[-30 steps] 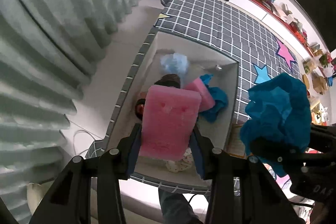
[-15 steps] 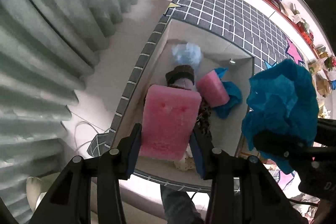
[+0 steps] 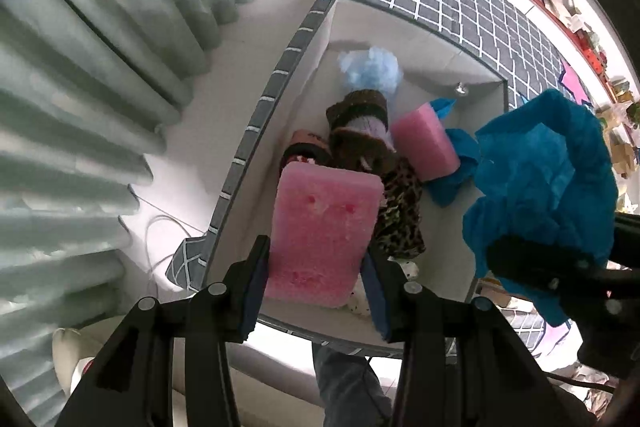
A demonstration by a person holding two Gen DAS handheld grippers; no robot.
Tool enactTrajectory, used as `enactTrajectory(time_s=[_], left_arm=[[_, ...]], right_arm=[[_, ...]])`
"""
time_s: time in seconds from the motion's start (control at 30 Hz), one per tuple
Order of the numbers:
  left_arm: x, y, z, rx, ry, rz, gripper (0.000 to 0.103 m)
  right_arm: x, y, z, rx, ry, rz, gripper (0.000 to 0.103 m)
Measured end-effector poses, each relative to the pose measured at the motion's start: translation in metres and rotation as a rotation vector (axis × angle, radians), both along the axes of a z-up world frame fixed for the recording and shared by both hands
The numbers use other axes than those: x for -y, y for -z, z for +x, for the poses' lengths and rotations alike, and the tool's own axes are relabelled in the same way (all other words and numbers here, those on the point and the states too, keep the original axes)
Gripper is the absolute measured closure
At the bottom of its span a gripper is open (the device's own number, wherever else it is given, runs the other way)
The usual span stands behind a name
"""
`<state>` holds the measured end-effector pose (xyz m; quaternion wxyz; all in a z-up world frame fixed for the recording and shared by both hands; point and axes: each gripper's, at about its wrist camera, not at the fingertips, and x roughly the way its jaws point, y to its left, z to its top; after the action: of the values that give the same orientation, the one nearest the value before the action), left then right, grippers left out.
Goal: Organize soft objects
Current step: 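Lower the blue fleece and pink sponge with both tools over the box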
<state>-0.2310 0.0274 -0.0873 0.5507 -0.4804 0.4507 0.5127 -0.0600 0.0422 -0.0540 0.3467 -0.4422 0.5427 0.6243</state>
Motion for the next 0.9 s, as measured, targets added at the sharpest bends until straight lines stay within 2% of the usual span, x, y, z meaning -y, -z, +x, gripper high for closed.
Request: enactTrajectory(time_s=[0.4, 0.9], left_arm=[[0.001, 0.023, 0.003, -0.012, -0.009, -0.058, 0.055], [0.000, 0.035, 0.007, -0.026, -0.007, -0.078, 0.055]], right_arm=[[-0.004, 0.016, -0.008, 0.019, -0.010, -0.024, 0.068], [-0.011, 0.040, -0.010, 0.033, 0.011, -0.064, 0.068]])
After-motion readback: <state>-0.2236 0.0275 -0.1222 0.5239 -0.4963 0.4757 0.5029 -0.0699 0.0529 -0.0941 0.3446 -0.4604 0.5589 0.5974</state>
